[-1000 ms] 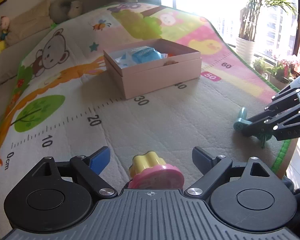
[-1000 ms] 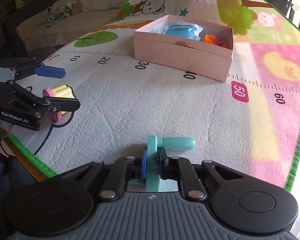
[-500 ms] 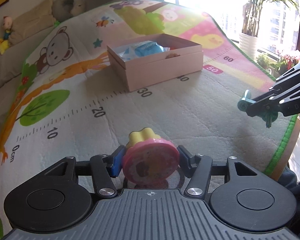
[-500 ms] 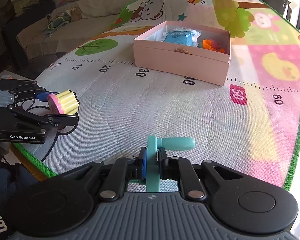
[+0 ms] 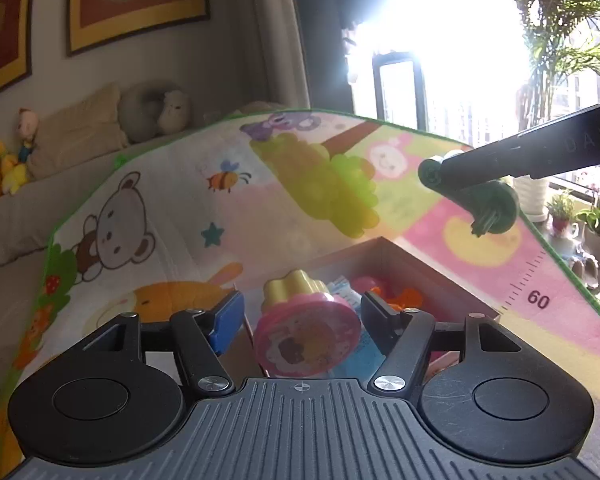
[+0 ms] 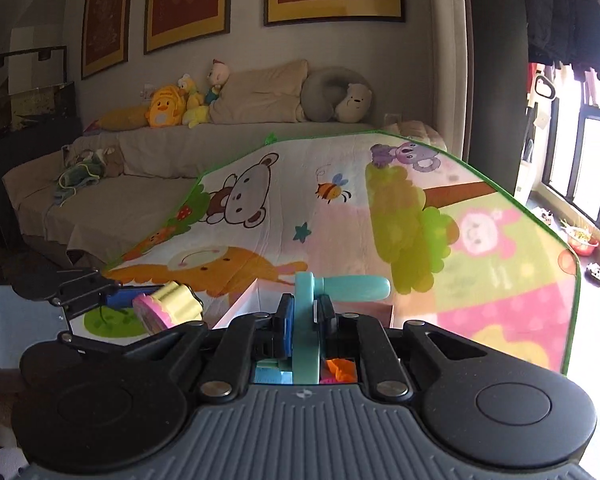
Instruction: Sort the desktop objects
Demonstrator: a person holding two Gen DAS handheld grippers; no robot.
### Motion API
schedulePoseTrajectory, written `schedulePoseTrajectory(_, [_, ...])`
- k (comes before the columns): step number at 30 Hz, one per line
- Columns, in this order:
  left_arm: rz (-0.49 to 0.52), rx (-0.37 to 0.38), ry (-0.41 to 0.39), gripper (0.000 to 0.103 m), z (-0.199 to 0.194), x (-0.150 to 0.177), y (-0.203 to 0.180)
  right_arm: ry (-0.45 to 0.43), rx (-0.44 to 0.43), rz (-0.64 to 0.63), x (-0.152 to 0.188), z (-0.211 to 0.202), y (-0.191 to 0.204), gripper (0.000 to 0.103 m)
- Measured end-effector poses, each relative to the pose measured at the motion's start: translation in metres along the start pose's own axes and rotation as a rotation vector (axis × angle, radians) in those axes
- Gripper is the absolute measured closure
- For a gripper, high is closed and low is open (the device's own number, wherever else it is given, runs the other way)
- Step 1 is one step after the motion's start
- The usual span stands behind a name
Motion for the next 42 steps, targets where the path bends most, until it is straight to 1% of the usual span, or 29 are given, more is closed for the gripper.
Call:
schedulePoseTrajectory(1, [-0.032, 0.001, 0.023, 0.027, 0.008, 0.004, 0.005, 0.019, 0.002, 0.035, -0.002, 0.016, -0.003, 0.075])
schedulePoseTrajectory(2, [-0.062, 0.016, 0.043, 0.026, 0.011, 0.011, 0.009, 0.044, 0.003, 0.073, -0.002, 0.029, -0.006, 0.074])
schedulePoseTrajectory(4, [-0.097, 0.054, 0.043, 0.015, 0.003, 0.026, 0.011, 0.084, -0.010, 0.153, 0.010, 0.045, -0.013, 0.074])
schedulePoseTrajectory(5, [-0.095, 0.053, 0.038, 0.008, -0.004, 0.035, 0.011, 0.098, -0.023, 0.185, 0.022, 0.048, -0.017, 0.074])
schedulePoseTrajectory(6, [-0.084, 0.044, 0.037, 0.008, -0.010, 0.043, 0.011, 0.104, -0.019, 0.194, 0.034, 0.049, -0.018, 0.074])
schedulePoseTrajectory(8, [-0.075, 0.037, 0.054, 0.007, -0.018, 0.058, 0.009, 0.119, 0.025, 0.179, 0.058, 0.051, -0.019, 0.070])
schedulePoseTrajectory(10, [-0.093, 0.039, 0.080, 0.006, -0.025, 0.072, 0.010, 0.156, 0.040, 0.174, 0.082, 0.051, -0.018, 0.067])
schedulePoseTrajectory(11, [-0.109, 0.035, 0.099, 0.003, -0.030, 0.082, 0.010, 0.179, 0.039, 0.179, 0.094, 0.049, -0.017, 0.066])
schedulePoseTrajectory(12, [-0.121, 0.023, 0.117, 0.001, -0.033, 0.090, 0.010, 0.194, 0.040, 0.180, 0.103, 0.047, -0.014, 0.063])
schedulePoseTrajectory(13, [-0.130, 0.013, 0.128, 0.000, -0.037, 0.097, 0.011, 0.174, 0.048, 0.175, 0.110, 0.041, -0.012, 0.058])
schedulePoseTrajectory(14, [-0.137, 0.002, 0.134, 0.000, -0.040, 0.103, 0.011, 0.136, 0.076, 0.146, 0.117, 0.029, -0.006, 0.050])
schedulePoseTrajectory(15, [-0.148, -0.014, 0.138, 0.000, -0.043, 0.110, 0.012, 0.136, 0.092, 0.129, 0.123, 0.022, 0.001, 0.037])
schedulePoseTrajectory(17, [-0.178, -0.038, 0.156, 0.000, -0.048, 0.123, 0.014, 0.124, 0.091, 0.121, 0.134, 0.006, 0.015, 0.030])
schedulePoseTrajectory(19, [-0.213, -0.050, 0.188, 0.000, -0.050, 0.135, 0.015, 0.150, 0.085, 0.121, 0.148, -0.002, 0.030, 0.009])
schedulePoseTrajectory(21, [-0.253, -0.096, 0.212, 0.000, -0.050, 0.145, 0.020, 0.191, 0.103, 0.107, 0.164, -0.002, 0.044, 0.003])
schedulePoseTrajectory(23, [-0.282, -0.148, 0.227, 0.000, -0.049, 0.153, 0.026, 0.225, 0.134, 0.077, 0.177, 0.003, 0.055, 0.002])
schedulePoseTrajectory(24, [-0.295, -0.153, 0.232, 0.000, -0.048, 0.155, 0.028, 0.238, 0.153, 0.062, 0.183, 0.005, 0.059, 0.000])
schedulePoseTrajectory(26, [-0.307, -0.157, 0.213, 0.000, -0.050, 0.154, 0.030, 0.257, 0.177, 0.044, 0.190, 0.012, 0.063, 0.000])
schedulePoseTrajectory(29, [-0.301, -0.177, 0.209, 0.000, -0.047, 0.155, 0.029, 0.315, 0.196, 0.058, 0.193, 0.026, 0.060, 0.000])
schedulePoseTrajectory(31, [-0.297, -0.183, 0.204, 0.000, -0.047, 0.155, 0.028, 0.314, 0.221, 0.056, 0.192, 0.031, 0.058, 0.000])
schedulePoseTrajectory(34, [-0.302, -0.180, 0.200, 0.000, -0.047, 0.156, 0.028, 0.302, 0.232, 0.073, 0.191, 0.035, 0.057, 0.000])
schedulePoseTrajectory(38, [-0.300, -0.181, 0.199, 0.000, -0.047, 0.156, 0.028, 0.262, 0.249, 0.103, 0.192, 0.036, 0.054, 0.000])
schedulePoseTrajectory(40, [-0.300, -0.181, 0.199, 0.000, -0.047, 0.156, 0.028, 0.259, 0.265, 0.092, 0.193, 0.035, 0.056, 0.000])
schedulePoseTrajectory(42, [-0.300, -0.181, 0.199, 0.000, -0.047, 0.156, 0.028, 0.259, 0.261, 0.098, 0.192, 0.035, 0.055, 0.000])
Point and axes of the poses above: each gripper's, at about its wrist camera, not at the fingertips, and z roughly the way its jaws point, y to its left, x to its underside, the point moved 7 cm from there along z, roughly the way its jaws point, and after that the axes turned 11 degrees about x, right-handed, at the moved point
